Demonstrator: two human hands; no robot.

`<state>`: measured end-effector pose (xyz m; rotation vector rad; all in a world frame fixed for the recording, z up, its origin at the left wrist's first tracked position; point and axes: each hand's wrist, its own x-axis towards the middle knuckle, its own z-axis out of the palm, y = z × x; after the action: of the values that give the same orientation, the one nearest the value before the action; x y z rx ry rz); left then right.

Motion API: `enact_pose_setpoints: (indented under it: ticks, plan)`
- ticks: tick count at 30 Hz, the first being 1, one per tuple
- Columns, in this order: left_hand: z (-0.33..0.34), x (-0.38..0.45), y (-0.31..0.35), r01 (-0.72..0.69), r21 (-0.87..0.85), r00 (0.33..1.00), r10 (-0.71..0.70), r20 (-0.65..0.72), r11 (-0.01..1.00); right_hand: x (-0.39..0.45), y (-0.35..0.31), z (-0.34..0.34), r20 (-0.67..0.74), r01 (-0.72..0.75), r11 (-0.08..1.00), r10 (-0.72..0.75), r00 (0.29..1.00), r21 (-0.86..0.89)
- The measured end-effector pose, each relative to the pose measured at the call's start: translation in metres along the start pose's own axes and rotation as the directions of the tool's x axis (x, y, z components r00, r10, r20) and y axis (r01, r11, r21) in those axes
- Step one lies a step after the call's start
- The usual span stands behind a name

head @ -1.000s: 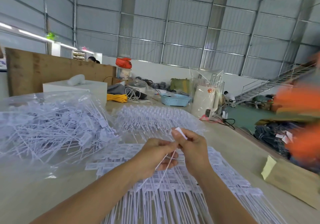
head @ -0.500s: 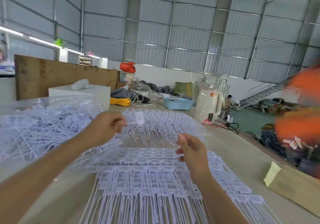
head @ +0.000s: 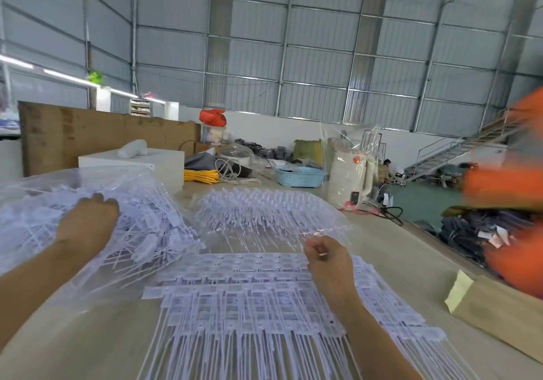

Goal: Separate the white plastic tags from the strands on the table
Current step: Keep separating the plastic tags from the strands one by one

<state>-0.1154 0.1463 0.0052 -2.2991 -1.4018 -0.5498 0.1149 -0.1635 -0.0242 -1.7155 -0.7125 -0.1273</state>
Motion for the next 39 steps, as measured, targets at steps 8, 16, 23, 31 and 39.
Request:
enact_pose_setpoints:
  ticks: [8, 16, 23, 31, 39]
  plan:
    - [-0.045, -0.038, 0.042, 0.033, 0.426, 0.995, -0.071, 0.072, 0.904, 0.004, 0.023, -0.001, 0.323, 0.27, 0.785, -0.095, 0.942, -0.557]
    - [-0.059, -0.099, 0.14, -0.492, -0.587, 0.678, 0.706, 0.205, 0.643, 0.0, 0.017, -0.01, 0.404, 0.266, 0.801, -0.033, 0.914, -0.536]
    - [-0.027, -0.108, 0.14, -0.624, -0.474, 0.714, 0.7, -0.023, 0.621, 0.009, 0.02, -0.025, 0.46, 0.292, 0.837, -0.054, 0.886, -0.463]
    - [-0.052, -0.109, 0.13, -0.534, -0.611, 0.708, 0.704, 0.054, 0.584, 0.002, 0.003, -0.018, 0.464, 0.396, 0.865, -0.226, 0.856, -0.308]
    - [-0.079, -0.081, 0.12, -0.358, -0.84, 0.697, 0.715, 0.051, 0.408, -0.012, -0.023, -0.018, 0.603, 0.329, 0.907, -0.111, 0.79, -0.264]
